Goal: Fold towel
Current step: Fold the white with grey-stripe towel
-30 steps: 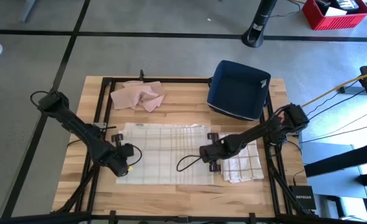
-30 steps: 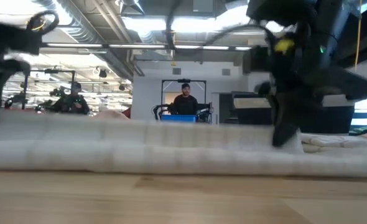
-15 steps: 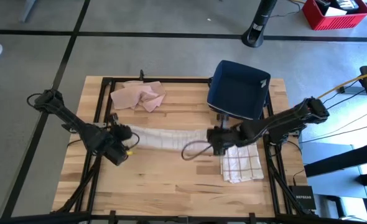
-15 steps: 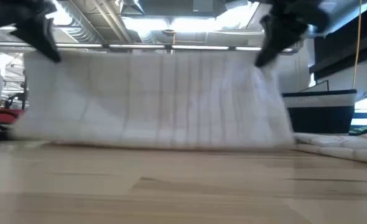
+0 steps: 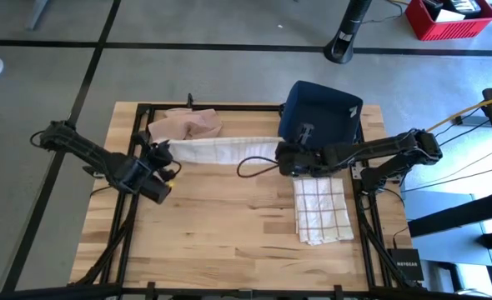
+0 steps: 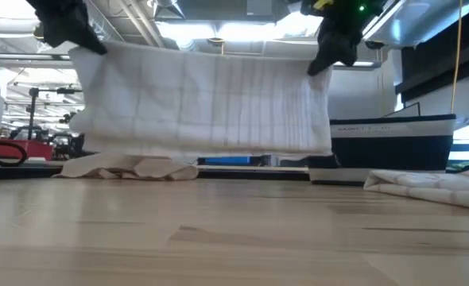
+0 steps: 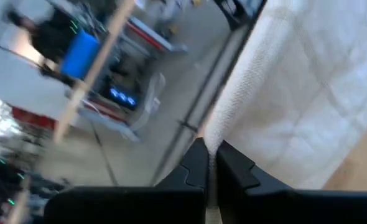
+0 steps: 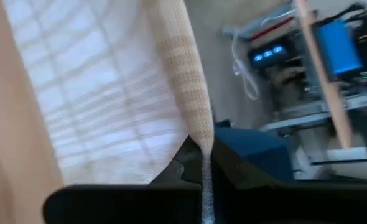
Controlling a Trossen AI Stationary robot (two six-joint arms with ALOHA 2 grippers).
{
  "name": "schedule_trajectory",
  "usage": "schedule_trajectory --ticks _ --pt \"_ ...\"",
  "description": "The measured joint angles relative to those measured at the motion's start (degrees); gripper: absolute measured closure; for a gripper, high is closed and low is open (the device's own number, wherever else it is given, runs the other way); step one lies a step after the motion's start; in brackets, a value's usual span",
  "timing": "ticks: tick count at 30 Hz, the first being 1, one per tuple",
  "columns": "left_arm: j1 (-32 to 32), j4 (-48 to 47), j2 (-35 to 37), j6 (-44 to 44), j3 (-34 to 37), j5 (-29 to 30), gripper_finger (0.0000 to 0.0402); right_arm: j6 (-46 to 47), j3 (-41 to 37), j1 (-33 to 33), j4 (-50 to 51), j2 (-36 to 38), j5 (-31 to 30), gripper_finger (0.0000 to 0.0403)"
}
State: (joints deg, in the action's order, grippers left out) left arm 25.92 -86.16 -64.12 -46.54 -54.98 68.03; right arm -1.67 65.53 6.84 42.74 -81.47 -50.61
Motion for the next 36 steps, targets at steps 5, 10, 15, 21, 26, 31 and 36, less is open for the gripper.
schedule_trajectory --ticks 5,10,15,21,26,31,36 --pt "5.2 2.4 -4.0 -1.1 1.3 3.2 0.04 2.1 -1.6 6.8 -1.1 -1.3 -3.4 0.0398" --pt "13.4 11.1 -12.2 -2.8 6.1 -0.7 0.0401 12.6 -7.0 15.1 -1.9 -3.4 -1.9 0.0398" --pt "21.6 18.2 -22.2 -4.0 6.9 -13.8 0.0397 21.1 -11.6 22.7 -4.3 -6.7 7.4 0.0396" --pt "28.9 25.6 -27.0 -9.6 6.8 -27.9 0.0386 25.8 -11.8 28.0 -8.4 -8.5 13.3 0.0396" --pt "31.7 32.3 -27.1 -12.1 6.8 -33.5 0.0387 28.7 -11.8 28.8 -14.8 -8.5 26.2 0.0381" --pt "31.4 39.3 -27.1 -8.7 6.8 -37.1 0.0365 36.4 -11.8 28.8 -17.9 -8.5 35.6 0.0354" --pt "30.5 40.8 -26.5 -10.6 6.8 -48.2 0.0303 46.0 -11.8 28.7 -17.0 -8.5 44.3 0.0306"
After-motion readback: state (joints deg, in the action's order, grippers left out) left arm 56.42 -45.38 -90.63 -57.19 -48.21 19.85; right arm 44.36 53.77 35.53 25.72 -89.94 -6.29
